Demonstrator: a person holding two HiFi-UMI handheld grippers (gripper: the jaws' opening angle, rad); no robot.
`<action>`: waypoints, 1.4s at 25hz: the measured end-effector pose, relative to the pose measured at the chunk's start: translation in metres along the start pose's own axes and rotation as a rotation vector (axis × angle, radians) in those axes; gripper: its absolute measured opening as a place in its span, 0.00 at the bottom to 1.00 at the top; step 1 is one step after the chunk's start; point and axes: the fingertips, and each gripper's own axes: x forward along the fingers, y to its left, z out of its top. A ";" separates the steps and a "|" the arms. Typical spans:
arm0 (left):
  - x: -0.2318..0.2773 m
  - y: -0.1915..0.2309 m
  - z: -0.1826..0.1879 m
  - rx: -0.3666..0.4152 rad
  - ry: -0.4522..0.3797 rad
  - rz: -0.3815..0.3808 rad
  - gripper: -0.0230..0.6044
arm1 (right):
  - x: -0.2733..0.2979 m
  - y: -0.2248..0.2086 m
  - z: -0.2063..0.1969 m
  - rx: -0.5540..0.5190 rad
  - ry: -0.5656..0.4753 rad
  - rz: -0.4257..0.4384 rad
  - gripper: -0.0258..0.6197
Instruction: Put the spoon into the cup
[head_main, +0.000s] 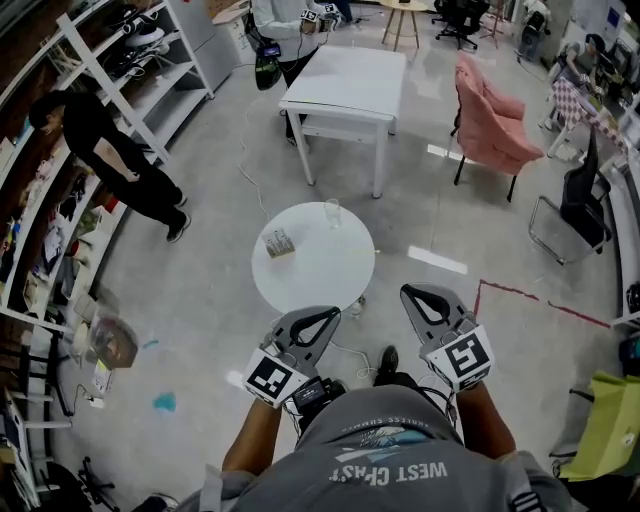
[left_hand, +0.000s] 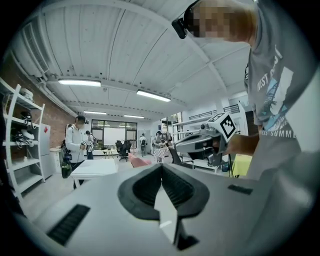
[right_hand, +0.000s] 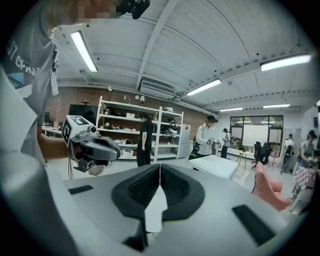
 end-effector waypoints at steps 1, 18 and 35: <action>0.006 0.004 -0.001 0.007 0.013 0.011 0.05 | 0.005 -0.006 0.003 -0.002 -0.006 0.016 0.05; 0.071 0.041 0.004 -0.030 0.086 0.220 0.05 | 0.058 -0.076 0.004 0.038 -0.027 0.241 0.04; 0.070 0.090 -0.035 -0.081 0.076 0.084 0.05 | 0.099 -0.070 -0.007 0.069 0.044 0.124 0.05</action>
